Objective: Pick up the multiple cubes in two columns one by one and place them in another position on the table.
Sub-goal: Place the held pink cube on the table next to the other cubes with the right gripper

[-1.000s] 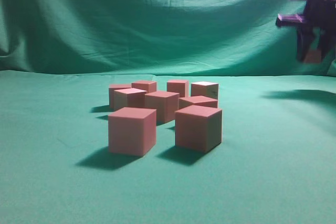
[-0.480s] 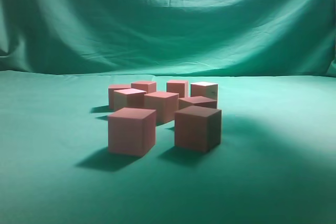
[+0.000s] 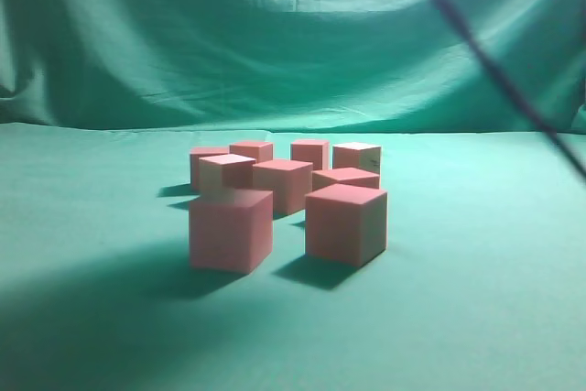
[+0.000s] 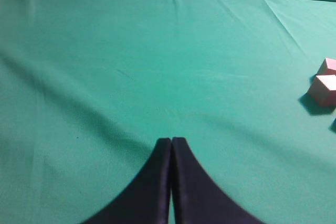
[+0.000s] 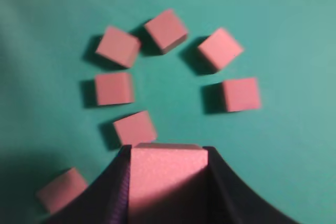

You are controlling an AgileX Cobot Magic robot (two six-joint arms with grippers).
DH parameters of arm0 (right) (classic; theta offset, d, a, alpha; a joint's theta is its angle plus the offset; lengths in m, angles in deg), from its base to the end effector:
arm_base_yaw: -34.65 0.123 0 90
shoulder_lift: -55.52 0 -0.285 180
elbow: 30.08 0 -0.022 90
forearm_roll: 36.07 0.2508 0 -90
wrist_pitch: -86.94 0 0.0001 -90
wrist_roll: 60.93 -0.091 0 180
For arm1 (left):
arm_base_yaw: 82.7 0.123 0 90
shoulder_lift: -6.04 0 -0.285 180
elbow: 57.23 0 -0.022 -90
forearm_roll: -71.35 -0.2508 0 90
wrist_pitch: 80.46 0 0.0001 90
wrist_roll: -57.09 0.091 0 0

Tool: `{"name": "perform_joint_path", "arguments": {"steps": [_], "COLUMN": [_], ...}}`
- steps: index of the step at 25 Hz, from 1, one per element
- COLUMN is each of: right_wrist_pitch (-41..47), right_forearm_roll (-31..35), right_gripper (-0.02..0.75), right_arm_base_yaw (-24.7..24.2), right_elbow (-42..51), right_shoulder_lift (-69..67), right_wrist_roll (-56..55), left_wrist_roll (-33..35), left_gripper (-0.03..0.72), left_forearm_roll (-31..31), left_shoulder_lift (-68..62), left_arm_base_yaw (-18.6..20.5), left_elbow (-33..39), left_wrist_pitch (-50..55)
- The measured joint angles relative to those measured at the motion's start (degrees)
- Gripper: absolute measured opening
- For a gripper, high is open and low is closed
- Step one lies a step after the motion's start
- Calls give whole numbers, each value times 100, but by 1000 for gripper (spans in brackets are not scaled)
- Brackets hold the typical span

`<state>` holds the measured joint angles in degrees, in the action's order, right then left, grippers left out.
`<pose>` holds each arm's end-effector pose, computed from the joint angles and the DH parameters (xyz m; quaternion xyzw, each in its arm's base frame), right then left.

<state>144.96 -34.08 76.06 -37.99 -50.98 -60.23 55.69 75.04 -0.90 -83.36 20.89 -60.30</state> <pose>0.2744 0.2456 0.2970 -0.3461 0.9159 0.0858 0.1843 0.0528 -0.0026 0.1770 -0.0224 0.7940 -0.0381 0.6063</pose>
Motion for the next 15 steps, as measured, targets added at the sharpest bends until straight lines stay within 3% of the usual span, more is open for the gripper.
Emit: {"name": "perform_joint_path", "arguments": {"steps": [8, 15], "right_wrist_pitch": [-709, -1071], "right_forearm_roll": [150, 411], "right_gripper": [259, 259], "right_arm_base_yaw": [1297, 1657], "right_elbow": [594, 594], "right_shoulder_lift": [-244, -952], "right_wrist_roll": [0, 0], "left_wrist_roll": [0, 0], "left_gripper": [0, 0], "left_forearm_roll": [0, 0], "left_shoulder_lift": [0, 0], "left_arm_base_yaw": [0, 0], "left_elbow": [0, 0], "left_wrist_pitch": [0, 0]}}
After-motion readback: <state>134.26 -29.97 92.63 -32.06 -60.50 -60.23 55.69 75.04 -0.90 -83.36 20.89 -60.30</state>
